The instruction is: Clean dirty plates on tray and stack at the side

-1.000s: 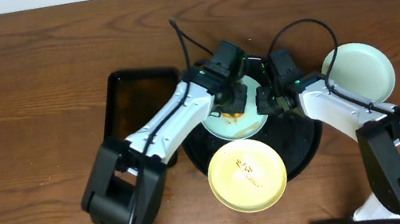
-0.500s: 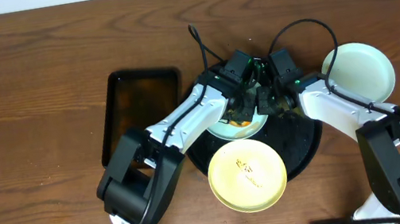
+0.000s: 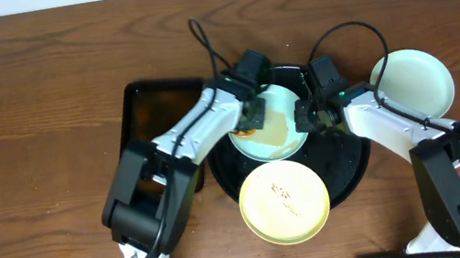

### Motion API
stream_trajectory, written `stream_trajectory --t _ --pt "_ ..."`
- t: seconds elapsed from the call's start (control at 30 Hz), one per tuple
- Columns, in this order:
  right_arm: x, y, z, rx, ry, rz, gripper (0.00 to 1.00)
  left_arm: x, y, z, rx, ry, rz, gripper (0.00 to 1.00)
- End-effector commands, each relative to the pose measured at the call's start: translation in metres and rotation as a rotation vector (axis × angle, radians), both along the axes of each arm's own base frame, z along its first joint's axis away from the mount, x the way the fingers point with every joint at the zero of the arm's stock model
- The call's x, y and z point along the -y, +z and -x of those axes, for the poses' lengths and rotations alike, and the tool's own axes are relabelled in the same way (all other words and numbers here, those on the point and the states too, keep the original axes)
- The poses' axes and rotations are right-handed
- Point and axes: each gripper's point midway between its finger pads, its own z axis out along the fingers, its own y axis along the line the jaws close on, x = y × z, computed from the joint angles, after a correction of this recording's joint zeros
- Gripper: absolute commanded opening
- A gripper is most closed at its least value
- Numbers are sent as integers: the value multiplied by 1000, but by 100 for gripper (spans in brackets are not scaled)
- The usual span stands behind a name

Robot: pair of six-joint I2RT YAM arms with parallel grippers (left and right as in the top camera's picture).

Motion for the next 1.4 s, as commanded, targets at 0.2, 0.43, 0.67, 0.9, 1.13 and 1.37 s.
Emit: stream_trajectory --t 0.2,0.43,0.67,0.9,1.13,1.37 --pt "28 -11 5 -16 -55 118 1 -31 43 -4 47 51 -58 8" --pt "33 -9 0 12 -36 159 1 -32 95 -5 144 61 4 7" --pt "34 12 -15 108 15 187 1 -49 115 -4 165 99 16 7" --pt "43 75 -30 295 107 268 1 -93 133 -7 165 238 23 7" --pt "43 133 -28 442 136 255 1 -137 138 -8 147 357 9 8" --pt "36 106 -12 316 73 161 12 -145 135 -4 124 374 -5 8"
